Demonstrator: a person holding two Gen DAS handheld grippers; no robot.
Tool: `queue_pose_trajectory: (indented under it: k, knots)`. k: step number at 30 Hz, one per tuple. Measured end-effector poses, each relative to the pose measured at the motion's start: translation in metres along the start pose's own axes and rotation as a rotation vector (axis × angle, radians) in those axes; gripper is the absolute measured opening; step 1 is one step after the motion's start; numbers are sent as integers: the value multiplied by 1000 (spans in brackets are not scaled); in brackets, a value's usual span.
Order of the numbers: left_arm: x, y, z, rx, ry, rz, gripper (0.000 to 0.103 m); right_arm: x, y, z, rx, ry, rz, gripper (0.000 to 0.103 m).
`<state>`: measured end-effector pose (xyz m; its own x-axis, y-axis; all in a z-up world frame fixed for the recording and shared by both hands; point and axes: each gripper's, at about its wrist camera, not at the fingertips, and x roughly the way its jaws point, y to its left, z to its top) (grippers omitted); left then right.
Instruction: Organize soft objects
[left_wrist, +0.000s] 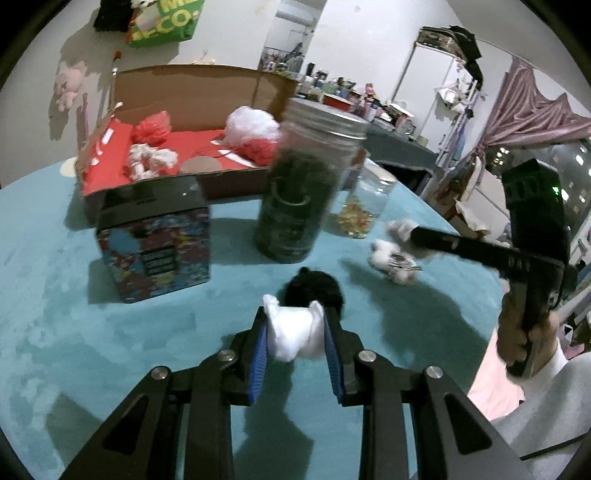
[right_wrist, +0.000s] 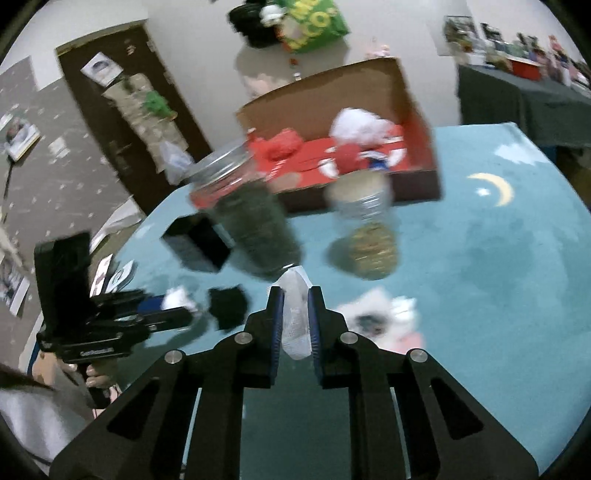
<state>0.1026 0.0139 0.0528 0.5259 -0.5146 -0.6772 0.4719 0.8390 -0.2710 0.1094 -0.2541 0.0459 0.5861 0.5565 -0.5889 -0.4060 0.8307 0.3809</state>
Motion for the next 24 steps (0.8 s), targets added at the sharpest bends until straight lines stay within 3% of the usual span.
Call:
queue_pose_trajectory:
  k: [11, 24]
  knots:
    - [0, -5, 3, 19, -10, 2, 28, 15, 20, -7, -33, 14, 5, 13]
    - [-19, 44, 4, -46, -10, 129, 28, -4, -25, 5, 32, 19, -58, 13]
